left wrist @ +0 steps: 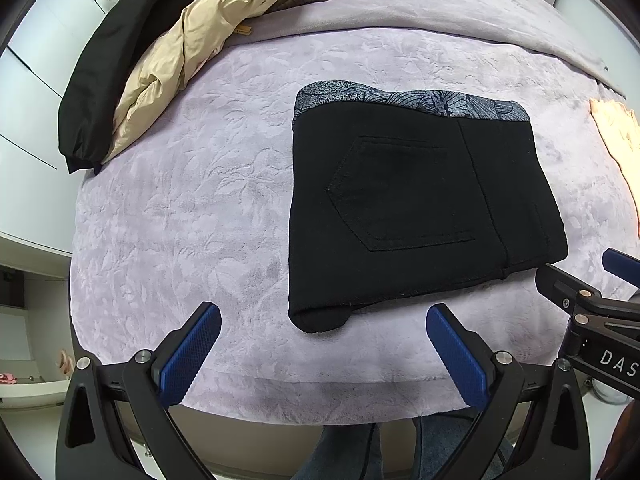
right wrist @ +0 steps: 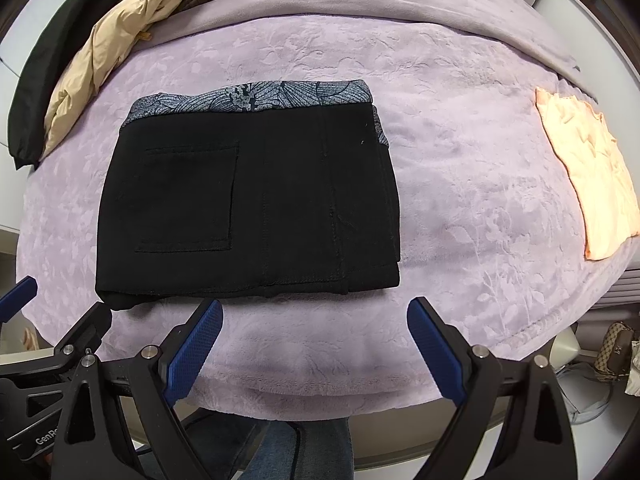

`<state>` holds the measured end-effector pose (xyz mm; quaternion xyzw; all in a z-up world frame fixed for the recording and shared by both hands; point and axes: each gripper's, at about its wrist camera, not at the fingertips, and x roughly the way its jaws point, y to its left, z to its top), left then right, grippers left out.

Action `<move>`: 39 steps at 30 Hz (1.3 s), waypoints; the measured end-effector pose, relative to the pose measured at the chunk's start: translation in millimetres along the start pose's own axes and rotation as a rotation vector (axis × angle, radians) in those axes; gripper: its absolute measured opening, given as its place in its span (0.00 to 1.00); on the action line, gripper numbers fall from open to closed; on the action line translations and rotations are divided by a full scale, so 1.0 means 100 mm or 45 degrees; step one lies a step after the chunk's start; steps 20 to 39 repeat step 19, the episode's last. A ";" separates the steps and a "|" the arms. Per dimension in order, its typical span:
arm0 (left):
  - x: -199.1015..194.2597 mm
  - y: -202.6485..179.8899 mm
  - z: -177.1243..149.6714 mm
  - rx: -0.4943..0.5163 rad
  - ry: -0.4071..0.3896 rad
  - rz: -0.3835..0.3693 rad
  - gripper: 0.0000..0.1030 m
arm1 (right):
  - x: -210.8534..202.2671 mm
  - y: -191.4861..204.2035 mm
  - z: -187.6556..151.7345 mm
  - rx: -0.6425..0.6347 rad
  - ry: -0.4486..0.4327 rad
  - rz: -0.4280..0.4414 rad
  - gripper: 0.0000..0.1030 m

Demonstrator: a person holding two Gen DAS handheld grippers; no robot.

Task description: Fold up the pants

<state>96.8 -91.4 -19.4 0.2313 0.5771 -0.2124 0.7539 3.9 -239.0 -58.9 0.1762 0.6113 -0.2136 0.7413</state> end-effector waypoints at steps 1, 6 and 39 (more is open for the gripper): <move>0.00 0.00 0.00 0.000 0.001 0.000 1.00 | 0.00 0.01 0.00 -0.001 -0.001 -0.002 0.92; 0.01 0.00 0.01 0.000 0.005 -0.003 1.00 | 0.01 0.03 -0.01 -0.001 0.002 -0.003 0.92; 0.04 0.04 0.03 0.010 -0.005 -0.016 1.00 | 0.04 0.06 -0.01 0.003 0.014 -0.009 0.92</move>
